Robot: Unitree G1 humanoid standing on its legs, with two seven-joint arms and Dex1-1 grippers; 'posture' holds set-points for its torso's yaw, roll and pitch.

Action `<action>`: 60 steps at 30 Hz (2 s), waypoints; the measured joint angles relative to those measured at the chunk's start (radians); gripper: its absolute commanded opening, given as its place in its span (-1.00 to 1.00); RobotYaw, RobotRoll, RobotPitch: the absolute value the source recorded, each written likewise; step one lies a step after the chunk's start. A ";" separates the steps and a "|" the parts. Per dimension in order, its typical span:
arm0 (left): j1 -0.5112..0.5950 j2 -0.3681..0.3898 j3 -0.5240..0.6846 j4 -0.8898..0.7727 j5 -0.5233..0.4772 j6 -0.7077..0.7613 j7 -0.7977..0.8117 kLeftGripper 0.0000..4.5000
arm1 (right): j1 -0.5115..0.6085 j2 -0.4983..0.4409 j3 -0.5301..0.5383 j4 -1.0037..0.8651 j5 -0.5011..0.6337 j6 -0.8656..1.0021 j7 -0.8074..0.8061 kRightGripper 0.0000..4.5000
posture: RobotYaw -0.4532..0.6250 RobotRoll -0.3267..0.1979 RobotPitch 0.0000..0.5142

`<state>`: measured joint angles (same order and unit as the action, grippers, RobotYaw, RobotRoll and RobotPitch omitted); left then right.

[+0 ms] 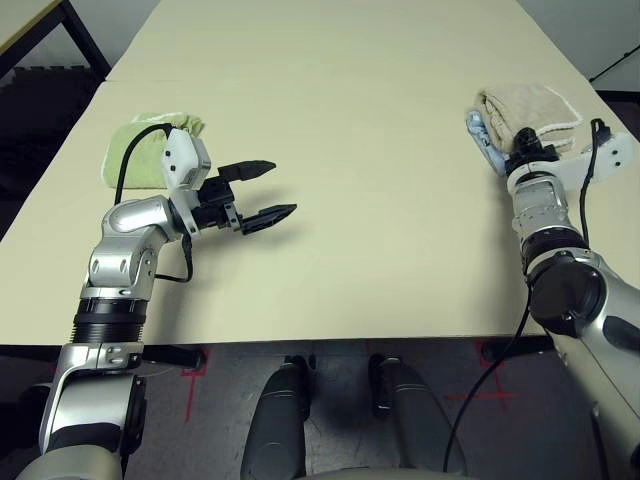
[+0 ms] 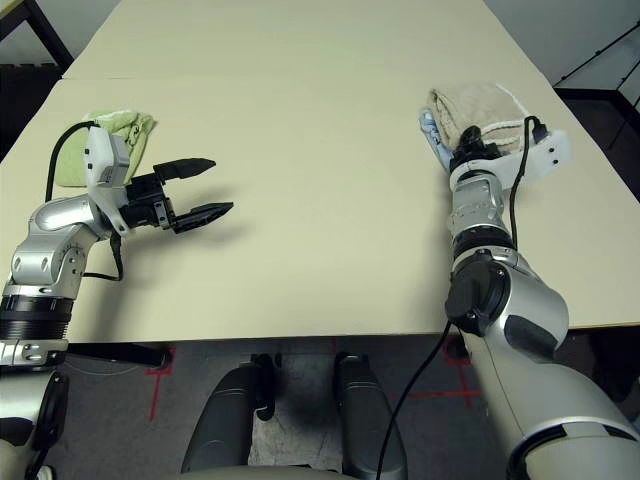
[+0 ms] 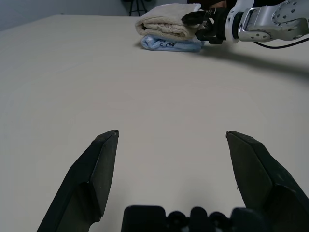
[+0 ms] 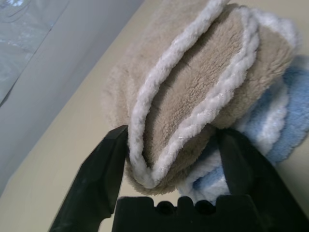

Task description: Fold the towel and set it aside.

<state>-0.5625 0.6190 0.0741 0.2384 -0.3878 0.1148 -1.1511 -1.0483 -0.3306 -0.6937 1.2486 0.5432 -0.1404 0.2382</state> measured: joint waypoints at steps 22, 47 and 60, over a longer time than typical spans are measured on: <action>-0.055 -0.135 0.076 0.095 0.019 -0.035 0.322 1.00 | 0.244 -0.042 0.422 -0.636 -0.098 0.313 0.403 0.99 | -0.26 0.25 -0.59; -0.151 -0.149 0.226 0.620 0.218 -0.440 0.879 1.00 | -0.007 0.081 0.392 0.029 -0.362 -0.308 0.057 0.99 | -0.19 0.25 -0.51; -0.151 -0.130 0.239 0.686 0.191 -0.502 0.738 1.00 | 0.035 0.065 0.368 0.035 -0.369 -0.310 0.052 0.99 | -0.26 0.25 -0.52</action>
<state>-0.7133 0.4886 0.3132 0.9243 -0.1966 -0.3872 -0.4129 -1.0132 -0.2658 -0.3259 1.2840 0.1744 -0.4499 0.2904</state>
